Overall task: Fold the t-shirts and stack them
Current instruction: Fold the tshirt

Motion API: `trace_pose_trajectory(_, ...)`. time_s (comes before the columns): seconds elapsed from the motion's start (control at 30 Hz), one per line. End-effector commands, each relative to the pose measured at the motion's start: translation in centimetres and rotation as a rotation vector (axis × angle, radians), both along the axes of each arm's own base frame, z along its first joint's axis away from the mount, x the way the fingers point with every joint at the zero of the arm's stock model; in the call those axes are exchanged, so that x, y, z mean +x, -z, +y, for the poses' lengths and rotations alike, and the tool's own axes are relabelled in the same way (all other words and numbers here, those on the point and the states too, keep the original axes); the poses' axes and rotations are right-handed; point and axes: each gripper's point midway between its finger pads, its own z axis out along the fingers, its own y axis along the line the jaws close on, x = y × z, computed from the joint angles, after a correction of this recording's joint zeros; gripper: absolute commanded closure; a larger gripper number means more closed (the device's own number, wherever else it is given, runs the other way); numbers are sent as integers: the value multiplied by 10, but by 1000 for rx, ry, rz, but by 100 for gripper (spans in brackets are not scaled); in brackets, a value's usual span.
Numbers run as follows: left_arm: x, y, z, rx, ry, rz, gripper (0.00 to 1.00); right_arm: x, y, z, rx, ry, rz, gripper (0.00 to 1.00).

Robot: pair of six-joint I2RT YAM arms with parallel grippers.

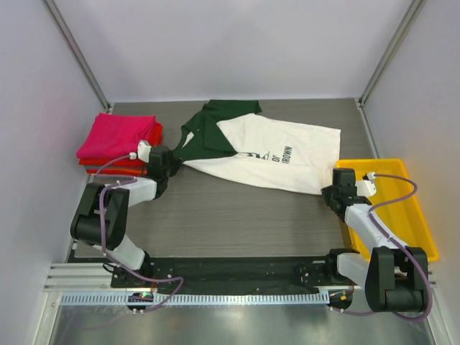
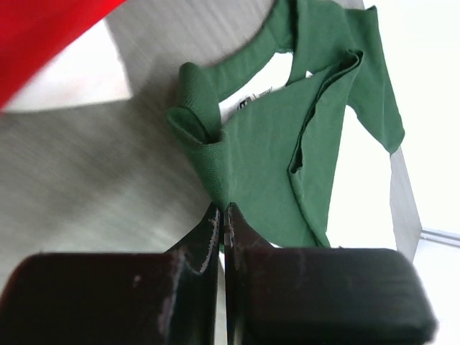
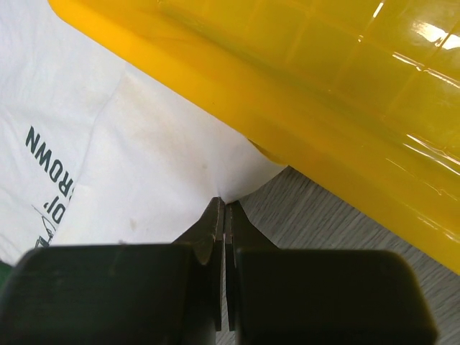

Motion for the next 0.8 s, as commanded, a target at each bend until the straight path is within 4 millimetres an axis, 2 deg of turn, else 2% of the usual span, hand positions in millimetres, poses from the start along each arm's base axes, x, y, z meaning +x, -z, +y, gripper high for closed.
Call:
trace_pose_trajectory(0.0,-12,-2,8,-12,-29,3,100,5,-11,-7,-26,13,-19,99)
trace_pose_trajectory(0.13,-19,-1,4,-17,-8,7,100,4,-10,-5,-14,9,-19,99)
trace_pose_trajectory(0.43,-28,-34,1,184,4,4,100,-1,-5,-4,-10,5,-7,99)
trace_pose_trajectory(0.47,-33,-32,3,202,0,22,100,-1,-4,-5,-11,5,-5,99)
trace_pose_trajectory(0.5,-36,-41,4,211,-13,5,100,-2,-4,-6,-16,5,0,99)
trace_pose_trajectory(0.6,-50,-41,13,208,-52,35,100,-1,-4,-7,-23,-8,8,99)
trace_pose_trajectory(0.63,-53,-52,18,210,-73,17,100,2,-7,-7,-26,-9,9,99)
trace_pose_trajectory(0.7,-65,-51,25,232,-87,54,100,-1,-3,-7,-25,-9,43,99)
trace_pose_trajectory(0.73,-66,-63,27,226,-101,37,100,1,-5,-7,-23,-11,43,99)
trace_pose_trajectory(0.77,-73,-60,30,238,-102,70,100,0,-5,-6,-20,-13,48,99)
